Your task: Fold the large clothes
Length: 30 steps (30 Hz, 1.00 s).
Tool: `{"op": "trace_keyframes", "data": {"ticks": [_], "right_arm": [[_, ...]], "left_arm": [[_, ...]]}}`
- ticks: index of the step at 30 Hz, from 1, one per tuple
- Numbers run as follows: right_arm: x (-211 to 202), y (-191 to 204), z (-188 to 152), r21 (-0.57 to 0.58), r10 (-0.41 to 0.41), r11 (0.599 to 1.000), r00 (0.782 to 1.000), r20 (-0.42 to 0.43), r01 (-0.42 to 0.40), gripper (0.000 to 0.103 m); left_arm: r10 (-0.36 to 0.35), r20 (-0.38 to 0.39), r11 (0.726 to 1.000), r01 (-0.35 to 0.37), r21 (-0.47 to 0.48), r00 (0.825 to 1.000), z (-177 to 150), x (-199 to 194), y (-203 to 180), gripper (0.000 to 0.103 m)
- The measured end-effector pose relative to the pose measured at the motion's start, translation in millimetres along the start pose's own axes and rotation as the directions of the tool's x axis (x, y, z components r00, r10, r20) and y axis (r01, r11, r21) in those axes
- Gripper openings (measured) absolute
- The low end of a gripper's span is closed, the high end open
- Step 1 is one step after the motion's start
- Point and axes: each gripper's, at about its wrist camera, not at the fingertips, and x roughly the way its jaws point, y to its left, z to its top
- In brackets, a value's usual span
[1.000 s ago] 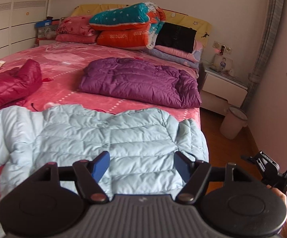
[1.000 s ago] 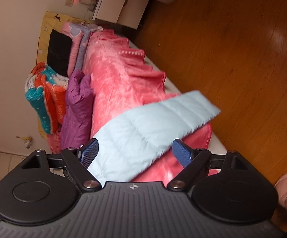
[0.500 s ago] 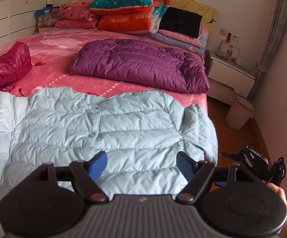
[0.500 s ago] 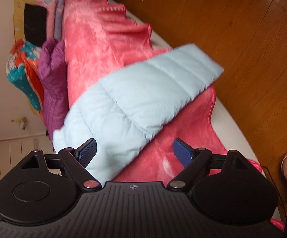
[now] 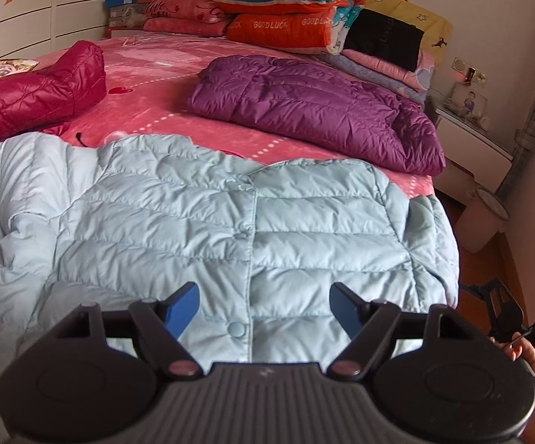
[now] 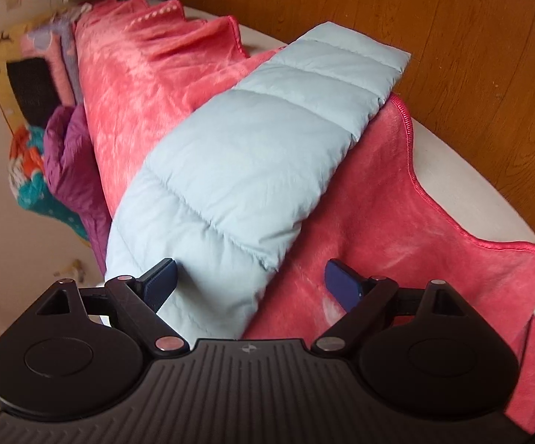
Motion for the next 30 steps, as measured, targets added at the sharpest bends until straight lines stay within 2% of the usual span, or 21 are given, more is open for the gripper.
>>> {"op": "trace_keyframes", "data": {"ticks": [6,12,14,16,18,23,27,30], "right_arm": [[2.8,-8.7,15.8,0.074,0.102,0.991,0.987,0.121,-0.112,0.103],[12.6,-20.7,33.5,0.137,0.107,0.982,0.982,0.155,-0.129,0.103],[13.9,-19.9,39.5,0.113,0.112,0.985,0.981,0.16,-0.131,0.103],[14.8,-11.9,41.9,0.057,0.107,0.991,0.981,0.161,-0.118,0.095],[14.6,-2.5,42.8,0.005,0.116,0.993,0.98,0.16,-0.118,0.073],[3.6,24.8,42.8,-0.145,0.107,0.986,0.98,0.165,-0.083,0.042],[-10.0,57.3,31.2,-0.315,0.084,0.949,0.973,0.214,-0.013,0.029],[-19.1,87.1,14.0,-0.451,0.075,0.891,0.966,0.246,0.046,0.024]], "left_arm": [[0.0,-0.003,1.0,0.0,-0.009,1.0,1.0,6.2,8.6,0.077],[0.003,0.013,1.0,-0.002,-0.029,1.0,5.1,12.0,23.5,0.078],[0.004,0.017,0.999,-0.004,-0.04,1.0,5.9,14.8,30.0,0.078],[0.002,0.02,0.998,-0.001,-0.057,1.0,6.2,18.0,36.3,0.078],[-0.001,0.026,0.998,0.003,-0.069,1.0,6.0,21.1,42.2,0.078],[-0.013,0.049,0.996,0.017,-0.084,0.999,6.3,26.5,56.4,0.078],[-0.025,0.079,0.994,0.034,-0.107,0.997,7.7,25.0,69.5,0.078],[-0.015,0.096,0.993,0.027,-0.118,0.995,8.6,23.9,80.1,0.078]]}}
